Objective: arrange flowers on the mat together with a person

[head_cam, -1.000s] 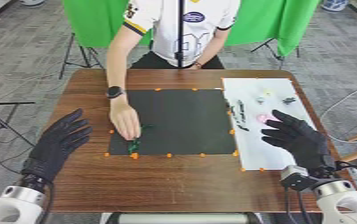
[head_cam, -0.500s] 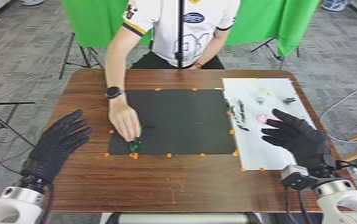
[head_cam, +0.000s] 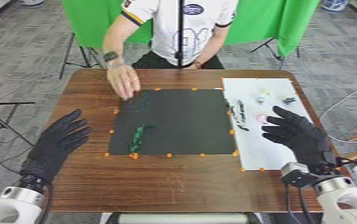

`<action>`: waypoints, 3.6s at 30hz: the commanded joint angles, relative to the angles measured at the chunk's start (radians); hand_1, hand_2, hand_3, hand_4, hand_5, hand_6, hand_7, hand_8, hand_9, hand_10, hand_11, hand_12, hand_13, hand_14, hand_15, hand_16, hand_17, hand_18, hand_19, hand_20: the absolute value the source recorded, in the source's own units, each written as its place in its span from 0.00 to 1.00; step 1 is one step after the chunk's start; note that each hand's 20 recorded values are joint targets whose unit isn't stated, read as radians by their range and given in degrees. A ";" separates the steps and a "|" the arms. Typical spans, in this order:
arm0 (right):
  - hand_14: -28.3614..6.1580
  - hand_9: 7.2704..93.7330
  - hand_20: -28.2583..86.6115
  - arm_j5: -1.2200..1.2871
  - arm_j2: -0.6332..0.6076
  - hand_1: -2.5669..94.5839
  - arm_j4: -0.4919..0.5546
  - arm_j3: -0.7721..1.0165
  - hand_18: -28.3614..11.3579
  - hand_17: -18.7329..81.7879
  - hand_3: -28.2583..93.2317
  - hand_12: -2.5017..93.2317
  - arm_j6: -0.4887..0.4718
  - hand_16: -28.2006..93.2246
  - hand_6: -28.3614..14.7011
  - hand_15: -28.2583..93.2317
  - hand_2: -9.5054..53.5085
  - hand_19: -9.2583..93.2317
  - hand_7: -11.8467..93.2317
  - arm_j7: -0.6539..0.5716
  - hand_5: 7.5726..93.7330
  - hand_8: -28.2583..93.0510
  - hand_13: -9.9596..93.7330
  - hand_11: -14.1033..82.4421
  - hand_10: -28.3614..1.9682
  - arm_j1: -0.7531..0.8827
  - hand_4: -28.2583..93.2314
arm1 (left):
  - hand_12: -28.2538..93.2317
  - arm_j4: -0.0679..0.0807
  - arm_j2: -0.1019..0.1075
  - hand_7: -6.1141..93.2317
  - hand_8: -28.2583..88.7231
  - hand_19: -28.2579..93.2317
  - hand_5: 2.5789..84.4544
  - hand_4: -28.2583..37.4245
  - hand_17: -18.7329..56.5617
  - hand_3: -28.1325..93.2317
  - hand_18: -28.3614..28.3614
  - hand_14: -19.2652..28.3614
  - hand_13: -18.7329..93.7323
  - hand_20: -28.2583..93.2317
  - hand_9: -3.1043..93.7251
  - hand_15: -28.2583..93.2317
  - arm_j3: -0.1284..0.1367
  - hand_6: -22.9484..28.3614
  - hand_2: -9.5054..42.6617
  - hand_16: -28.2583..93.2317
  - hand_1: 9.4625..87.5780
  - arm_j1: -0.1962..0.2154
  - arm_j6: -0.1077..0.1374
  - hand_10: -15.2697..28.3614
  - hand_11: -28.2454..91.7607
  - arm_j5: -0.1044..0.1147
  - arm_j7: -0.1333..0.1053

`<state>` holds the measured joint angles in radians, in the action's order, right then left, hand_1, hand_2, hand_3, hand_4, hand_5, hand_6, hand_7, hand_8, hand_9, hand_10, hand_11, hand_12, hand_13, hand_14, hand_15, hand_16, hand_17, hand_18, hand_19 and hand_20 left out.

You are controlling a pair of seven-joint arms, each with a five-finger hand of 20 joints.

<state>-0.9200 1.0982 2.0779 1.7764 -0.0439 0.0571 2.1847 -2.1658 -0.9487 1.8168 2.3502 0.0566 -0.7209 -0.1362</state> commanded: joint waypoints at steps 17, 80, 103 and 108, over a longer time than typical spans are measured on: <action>0.53 0.68 0.57 -1.270 -0.388 0.52 0.069 0.106 0.26 0.42 0.39 0.36 0.099 0.44 0.69 0.77 0.00 0.80 0.53 -0.688 0.58 0.09 0.63 0.60 0.59 0.065 0.05 | 0.39 -0.008 -0.011 0.27 0.16 0.61 0.31 0.16 0.14 0.81 0.87 0.70 0.35 0.30 0.29 0.49 0.015 0.49 0.14 0.25 0.23 0.040 0.026 0.61 0.42 0.005 -0.017; 0.59 0.89 0.57 -1.146 -0.380 0.48 -0.074 -0.146 0.23 0.50 0.88 0.40 -0.148 0.49 0.73 0.83 0.00 0.90 0.49 -0.768 0.84 0.27 0.79 0.67 0.69 -0.020 0.00 | 0.39 0.000 0.006 0.27 0.16 0.61 0.31 0.16 0.14 0.81 0.87 0.70 0.35 0.30 0.29 0.49 0.015 0.49 0.14 0.25 0.23 0.031 0.014 0.61 0.42 0.008 -0.017; 0.50 0.95 0.64 -1.067 -0.455 0.38 0.086 -0.338 0.13 0.56 0.96 0.44 0.176 0.54 0.71 0.96 0.00 0.99 0.63 -0.626 0.90 0.38 0.85 0.89 0.62 -0.450 0.18 | 0.39 -0.021 -0.004 0.27 0.16 0.61 0.31 0.16 0.14 0.81 0.87 0.70 0.35 0.30 0.29 0.49 0.040 0.49 0.15 0.25 0.23 0.073 0.037 0.61 0.42 0.008 -0.014; 0.50 0.96 0.64 -1.048 -0.398 0.37 0.045 -0.615 0.12 0.57 0.97 0.44 0.097 0.54 0.71 0.96 0.00 1.00 0.63 -0.582 0.91 0.38 0.86 0.89 0.63 -0.736 0.19 | 0.39 -0.025 -0.002 0.27 0.16 0.61 0.31 0.16 0.14 0.81 0.87 0.70 0.35 0.30 0.29 0.49 0.045 0.49 0.15 0.25 0.23 0.080 0.038 0.61 0.42 0.008 -0.004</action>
<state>-1.9825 0.6523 2.1356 1.4372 0.1433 -0.5852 1.8251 -2.1854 -0.9431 1.8560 2.4050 0.0814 -0.7164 -0.1568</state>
